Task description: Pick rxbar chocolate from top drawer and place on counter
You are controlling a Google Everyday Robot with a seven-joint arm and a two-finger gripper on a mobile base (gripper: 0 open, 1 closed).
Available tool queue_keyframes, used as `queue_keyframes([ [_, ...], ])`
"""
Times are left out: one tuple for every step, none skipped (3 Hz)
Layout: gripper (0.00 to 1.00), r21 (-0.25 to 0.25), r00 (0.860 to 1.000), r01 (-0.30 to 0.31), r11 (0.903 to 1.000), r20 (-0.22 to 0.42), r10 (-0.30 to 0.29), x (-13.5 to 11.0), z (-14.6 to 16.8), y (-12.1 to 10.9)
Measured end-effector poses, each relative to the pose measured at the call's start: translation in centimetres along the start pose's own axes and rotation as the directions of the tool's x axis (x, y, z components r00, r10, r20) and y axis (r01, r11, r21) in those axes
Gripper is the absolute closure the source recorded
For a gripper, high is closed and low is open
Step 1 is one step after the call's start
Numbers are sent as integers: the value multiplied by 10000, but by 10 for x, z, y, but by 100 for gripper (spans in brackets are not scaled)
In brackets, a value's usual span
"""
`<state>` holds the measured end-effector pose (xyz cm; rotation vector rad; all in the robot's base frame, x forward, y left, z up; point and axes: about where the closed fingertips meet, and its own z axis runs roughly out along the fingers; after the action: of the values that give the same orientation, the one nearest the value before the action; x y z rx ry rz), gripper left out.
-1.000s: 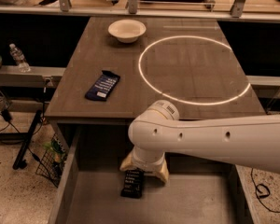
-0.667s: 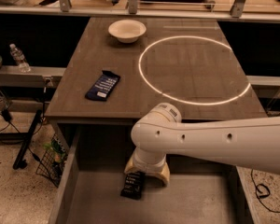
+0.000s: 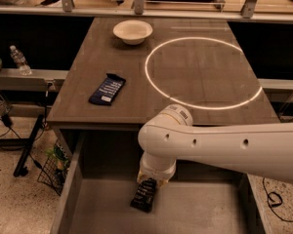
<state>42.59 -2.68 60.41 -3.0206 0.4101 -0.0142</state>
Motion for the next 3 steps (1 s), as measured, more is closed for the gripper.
queue_keyframes([
  [100,-4,9962,-799,9968,-358,799,-28,-34,3],
  [100,442,9797,-1848,9818,-706,1876,-65,-102,7],
  [100,427,9801,-1827,9822,-710,1854,-64,-101,7],
])
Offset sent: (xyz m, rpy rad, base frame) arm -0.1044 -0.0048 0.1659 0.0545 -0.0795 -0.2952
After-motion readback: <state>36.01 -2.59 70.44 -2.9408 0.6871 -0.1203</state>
